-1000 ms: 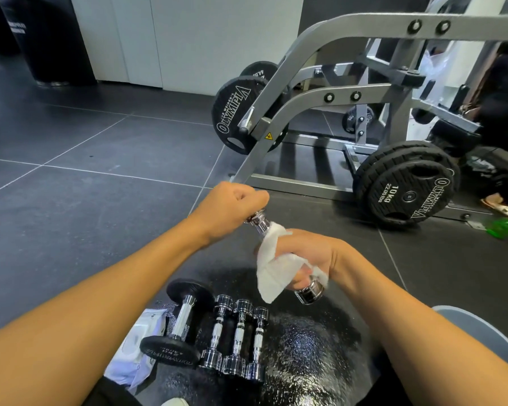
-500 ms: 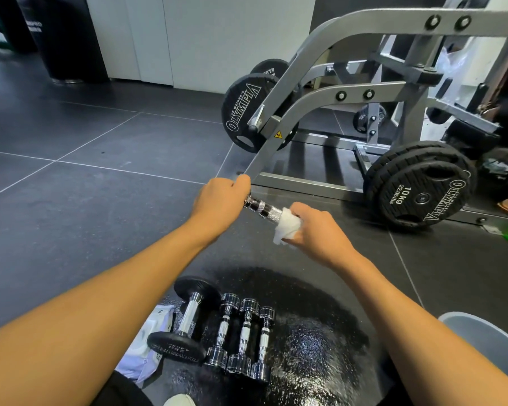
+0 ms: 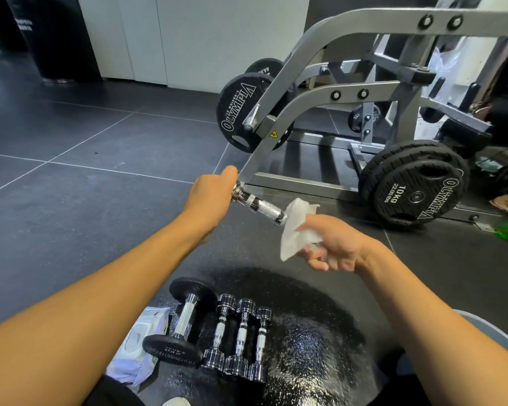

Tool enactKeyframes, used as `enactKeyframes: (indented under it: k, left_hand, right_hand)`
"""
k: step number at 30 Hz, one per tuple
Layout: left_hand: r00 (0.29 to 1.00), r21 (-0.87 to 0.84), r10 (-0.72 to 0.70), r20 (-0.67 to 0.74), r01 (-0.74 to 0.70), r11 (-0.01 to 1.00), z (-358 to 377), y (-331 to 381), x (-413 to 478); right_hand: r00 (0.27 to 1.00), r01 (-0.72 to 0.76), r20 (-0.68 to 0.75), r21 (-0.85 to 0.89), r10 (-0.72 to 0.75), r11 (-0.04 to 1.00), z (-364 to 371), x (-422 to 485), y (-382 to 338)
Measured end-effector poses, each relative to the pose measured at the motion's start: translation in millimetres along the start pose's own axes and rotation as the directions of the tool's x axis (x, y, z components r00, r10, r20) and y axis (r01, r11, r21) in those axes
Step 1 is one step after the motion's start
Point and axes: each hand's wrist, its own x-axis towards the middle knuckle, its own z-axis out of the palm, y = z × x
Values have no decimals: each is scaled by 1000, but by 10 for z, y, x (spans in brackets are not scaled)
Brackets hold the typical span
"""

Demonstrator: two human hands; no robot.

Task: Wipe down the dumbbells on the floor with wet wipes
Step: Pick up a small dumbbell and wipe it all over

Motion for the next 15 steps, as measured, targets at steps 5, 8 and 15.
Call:
enactKeyframes:
  k: [5,8,15]
  left_hand:
    - [965,-130,-244,92,255,958,46,-130,-26]
    - [932,-205,-290,216,334,920,71,-100,-98]
    - [922,-314,-144,360,265,912,246,-119,-358]
  right_hand:
    - [802,333,-423,-272,-423,903,151,132,12]
    - [601,401,-631,-293,-491,868,248,222,-76]
    - [552,608,-820,271,-152,747,270,321,-99]
